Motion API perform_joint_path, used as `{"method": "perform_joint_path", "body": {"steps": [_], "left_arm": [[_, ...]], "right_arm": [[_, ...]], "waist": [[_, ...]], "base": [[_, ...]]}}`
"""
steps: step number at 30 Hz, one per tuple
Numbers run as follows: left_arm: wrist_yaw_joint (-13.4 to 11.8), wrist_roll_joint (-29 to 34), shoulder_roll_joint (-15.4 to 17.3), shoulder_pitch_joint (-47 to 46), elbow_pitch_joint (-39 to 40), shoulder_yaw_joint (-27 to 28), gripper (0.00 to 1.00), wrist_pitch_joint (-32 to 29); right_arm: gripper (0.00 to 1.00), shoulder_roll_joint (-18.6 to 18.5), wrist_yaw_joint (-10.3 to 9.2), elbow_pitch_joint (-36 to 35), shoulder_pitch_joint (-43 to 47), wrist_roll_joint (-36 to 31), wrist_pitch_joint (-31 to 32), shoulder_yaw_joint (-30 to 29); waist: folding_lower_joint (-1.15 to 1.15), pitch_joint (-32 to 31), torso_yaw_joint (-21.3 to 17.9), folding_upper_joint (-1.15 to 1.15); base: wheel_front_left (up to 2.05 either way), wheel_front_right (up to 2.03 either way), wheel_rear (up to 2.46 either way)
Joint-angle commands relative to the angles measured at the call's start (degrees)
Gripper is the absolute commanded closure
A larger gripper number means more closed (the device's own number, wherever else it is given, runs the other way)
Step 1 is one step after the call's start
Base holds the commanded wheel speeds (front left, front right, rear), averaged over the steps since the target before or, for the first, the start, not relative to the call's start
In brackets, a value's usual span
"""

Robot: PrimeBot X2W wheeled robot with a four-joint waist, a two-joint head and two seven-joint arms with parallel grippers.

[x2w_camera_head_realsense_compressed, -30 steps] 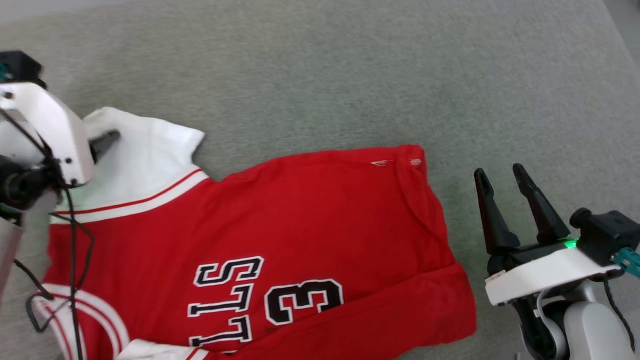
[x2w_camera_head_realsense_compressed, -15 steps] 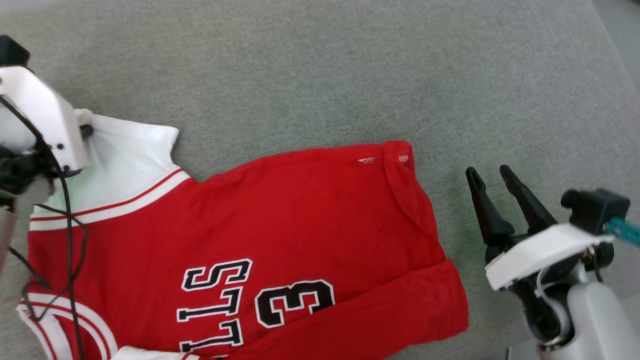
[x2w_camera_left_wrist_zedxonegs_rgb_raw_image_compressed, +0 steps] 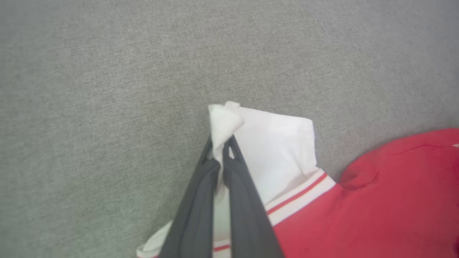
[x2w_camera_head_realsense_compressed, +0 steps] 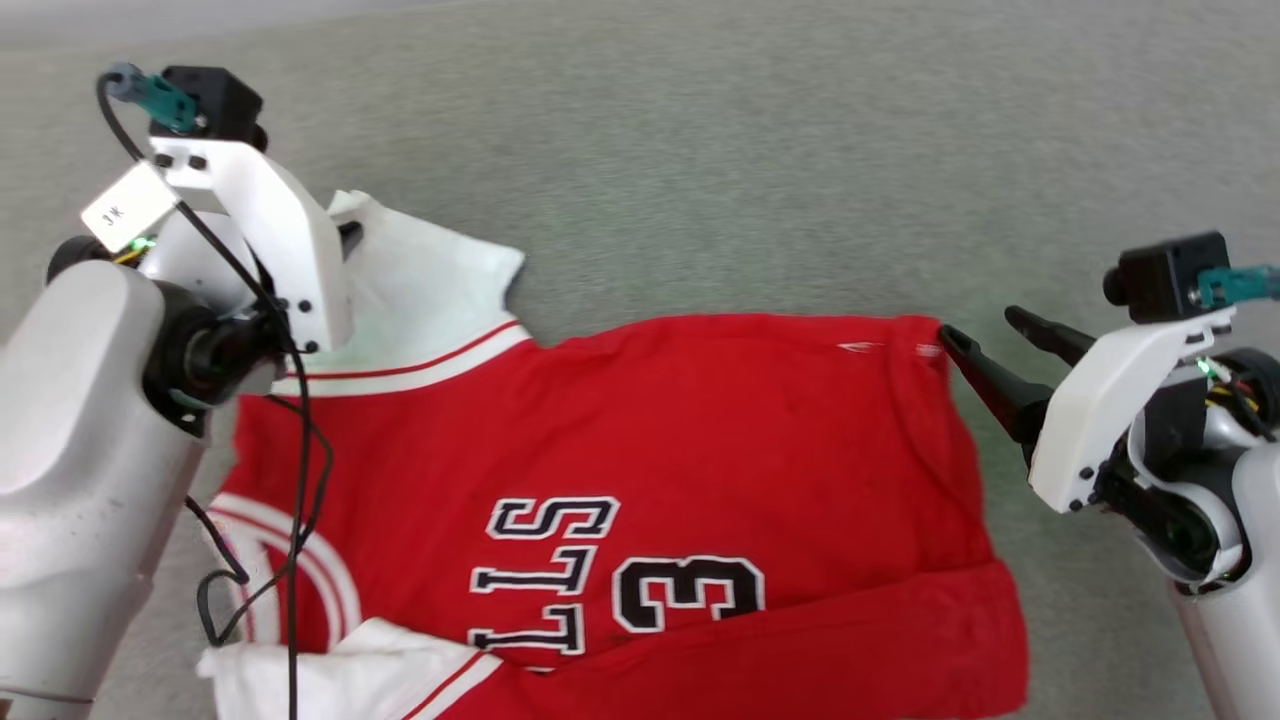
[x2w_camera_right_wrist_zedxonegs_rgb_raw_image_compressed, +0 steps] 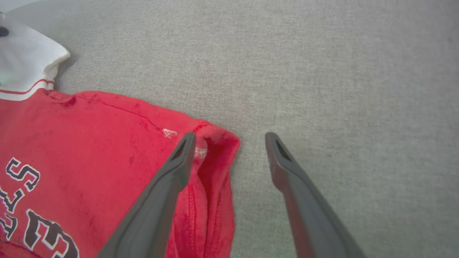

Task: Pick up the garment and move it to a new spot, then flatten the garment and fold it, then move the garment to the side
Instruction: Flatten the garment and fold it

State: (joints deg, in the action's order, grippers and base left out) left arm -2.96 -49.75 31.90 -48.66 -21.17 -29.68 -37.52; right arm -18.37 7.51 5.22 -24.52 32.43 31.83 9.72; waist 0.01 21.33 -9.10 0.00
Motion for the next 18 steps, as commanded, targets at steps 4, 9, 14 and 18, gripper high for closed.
{"method": "perform_joint_path", "body": {"steps": [4,9,14,18], "left_arm": [[0.2,0.1,-0.3,0.6,2.5,-0.1,1.0,1.2],[0.6,-0.2,-0.9,1.0,3.7,-0.1,1.0,2.3],[1.0,-0.4,-1.1,1.7,3.4,-0.4,1.0,2.9],[1.7,-0.8,-1.1,2.6,2.7,-0.6,1.0,3.3]], "right_arm": [[0.0,-2.1,-0.05,-0.1,-2.5,0.8,6.1,2.7],[0.0,-3.2,-0.05,3.7,-4.0,0.4,10.2,4.1],[0.0,-2.8,-0.07,12.7,-4.0,0.7,14.3,5.9],[1.0,-0.9,-0.07,17.3,-2.8,2.9,18.5,7.0]], "waist": [[-0.01,1.2,4.3,0.0],[-0.01,2.7,5.9,0.0],[-0.01,3.4,7.2,0.0],[-0.01,2.3,7.6,0.0]], "base": [[0.0,0.0,0.0],[0.0,0.0,0.0],[0.0,0.0,0.0],[0.0,0.0,0.0]]}}
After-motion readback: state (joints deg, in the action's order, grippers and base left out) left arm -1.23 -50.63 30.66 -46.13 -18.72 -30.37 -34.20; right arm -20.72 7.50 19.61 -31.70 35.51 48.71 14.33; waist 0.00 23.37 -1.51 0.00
